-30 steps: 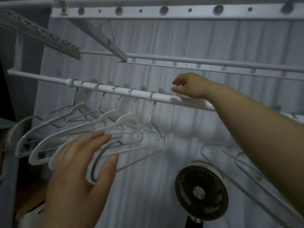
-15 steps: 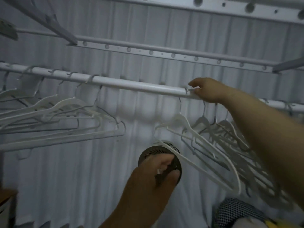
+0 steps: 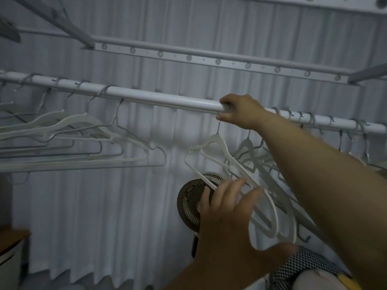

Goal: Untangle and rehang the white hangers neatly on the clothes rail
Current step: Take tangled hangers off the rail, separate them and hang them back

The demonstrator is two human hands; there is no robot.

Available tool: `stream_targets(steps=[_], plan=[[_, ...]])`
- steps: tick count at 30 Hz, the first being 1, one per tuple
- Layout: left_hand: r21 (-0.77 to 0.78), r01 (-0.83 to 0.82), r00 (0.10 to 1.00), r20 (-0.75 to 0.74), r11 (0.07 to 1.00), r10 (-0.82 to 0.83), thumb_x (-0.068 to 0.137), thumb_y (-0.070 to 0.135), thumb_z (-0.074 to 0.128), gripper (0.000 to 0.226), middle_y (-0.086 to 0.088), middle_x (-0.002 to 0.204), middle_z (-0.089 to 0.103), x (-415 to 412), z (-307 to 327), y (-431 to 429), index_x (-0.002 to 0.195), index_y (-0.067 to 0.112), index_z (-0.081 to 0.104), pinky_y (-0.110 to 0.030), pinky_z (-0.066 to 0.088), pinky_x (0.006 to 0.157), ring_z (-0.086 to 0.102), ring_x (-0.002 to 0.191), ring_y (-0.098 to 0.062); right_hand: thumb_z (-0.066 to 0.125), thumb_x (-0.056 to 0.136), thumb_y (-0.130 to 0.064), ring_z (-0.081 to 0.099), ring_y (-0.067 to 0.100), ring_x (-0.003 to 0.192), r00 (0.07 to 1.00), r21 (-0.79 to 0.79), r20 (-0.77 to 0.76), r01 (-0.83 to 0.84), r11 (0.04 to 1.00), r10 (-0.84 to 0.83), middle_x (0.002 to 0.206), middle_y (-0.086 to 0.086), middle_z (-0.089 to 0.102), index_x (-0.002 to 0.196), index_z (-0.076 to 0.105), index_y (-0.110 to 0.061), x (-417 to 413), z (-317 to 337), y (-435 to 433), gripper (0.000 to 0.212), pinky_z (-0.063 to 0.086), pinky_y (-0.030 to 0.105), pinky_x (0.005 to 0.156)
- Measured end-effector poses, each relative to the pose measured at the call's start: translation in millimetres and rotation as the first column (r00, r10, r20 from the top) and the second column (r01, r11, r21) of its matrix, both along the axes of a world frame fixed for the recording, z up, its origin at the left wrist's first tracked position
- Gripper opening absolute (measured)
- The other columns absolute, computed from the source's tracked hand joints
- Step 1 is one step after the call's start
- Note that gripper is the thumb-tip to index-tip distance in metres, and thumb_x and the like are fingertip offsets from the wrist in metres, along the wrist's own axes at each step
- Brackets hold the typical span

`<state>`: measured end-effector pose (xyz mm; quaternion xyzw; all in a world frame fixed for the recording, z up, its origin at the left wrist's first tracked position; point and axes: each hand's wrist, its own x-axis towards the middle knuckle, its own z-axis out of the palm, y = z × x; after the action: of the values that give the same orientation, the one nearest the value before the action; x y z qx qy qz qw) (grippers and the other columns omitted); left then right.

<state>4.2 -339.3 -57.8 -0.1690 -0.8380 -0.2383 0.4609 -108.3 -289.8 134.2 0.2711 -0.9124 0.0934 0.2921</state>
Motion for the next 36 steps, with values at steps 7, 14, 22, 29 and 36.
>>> stream_targets(steps=[7, 14, 22, 29, 36], plan=[[0.096, 0.056, 0.992, 0.109, 0.994, -0.066, 0.079, 0.067, 0.013, 0.070, 0.003, 0.144, 0.038, -19.0, 25.8, 11.7, 0.137, 0.034, 0.033, -0.037, 0.014, 0.112, 0.030, 0.135, -0.015, 0.047, 0.093, -0.029, 0.043, 0.030, 0.126, 0.997, 0.014, 0.061, -0.042, 0.999, 0.041, 0.142, 0.012, 0.041, 0.143, 0.026, -0.015, 0.3, 3.0, 2.6, 0.056, 0.034, 0.036, 0.104], [-0.015, -0.055, 0.937, 0.343, 0.998, 0.057, 0.064, 0.063, -0.007, 0.088, 0.000, 0.111, 0.047, -43.6, 65.3, 5.0, 0.105, 0.026, 0.061, -0.034, 0.033, 0.095, 0.040, 0.109, -0.021, 0.039, 0.097, -0.024, 0.039, 0.025, 0.131, 0.993, 0.035, 0.100, -0.069, 0.997, 0.065, 0.147, 0.008, 0.036, 0.145, 0.021, -0.012, -4.8, 12.0, 11.5, 0.052, 0.029, 0.027, 0.104], [-0.026, -0.100, 0.878, 0.468, 0.995, 0.101, 0.087, 0.019, 0.051, 0.016, 0.002, 0.093, 0.034, -34.8, 63.3, -29.5, 0.091, 0.018, 0.035, -0.021, 0.034, 0.055, 0.041, 0.069, -0.012, 0.046, 0.094, -0.020, 0.048, 0.026, 0.119, 0.997, 0.004, 0.017, -0.077, 0.997, 0.077, 0.132, 0.010, 0.053, 0.130, 0.049, -0.010, -6.8, 13.0, 21.7, 0.037, 0.035, 0.028, 0.095], [-0.007, -0.209, 0.852, 0.489, 0.978, 0.186, 0.085, 0.012, 0.054, 0.044, -0.003, 0.115, 0.060, -15.1, 68.0, -74.3, 0.126, 0.019, 0.041, -0.027, 0.046, 0.083, 0.058, 0.103, -0.018, 0.056, 0.089, -0.020, 0.056, 0.023, 0.105, 0.987, -0.115, 0.023, -0.154, 0.981, 0.158, 0.118, 0.012, 0.063, 0.115, 0.062, -0.010, -9.9, 19.7, -1.1, 0.028, 0.037, 0.025, 0.082], [-0.037, -0.343, 0.864, 0.379, 0.939, 0.331, 0.089, 0.008, 0.041, 0.037, 0.000, 0.112, 0.063, 7.8, 69.8, -132.9, 0.122, 0.022, 0.047, -0.024, 0.044, 0.082, 0.058, 0.102, -0.016, 0.054, 0.090, -0.018, 0.049, 0.014, 0.092, 0.969, -0.083, 0.036, -0.240, 0.967, 0.243, 0.114, 0.011, 0.063, 0.113, 0.063, -0.011, -8.8, 19.4, -64.0, 0.025, 0.034, 0.022, 0.079]])
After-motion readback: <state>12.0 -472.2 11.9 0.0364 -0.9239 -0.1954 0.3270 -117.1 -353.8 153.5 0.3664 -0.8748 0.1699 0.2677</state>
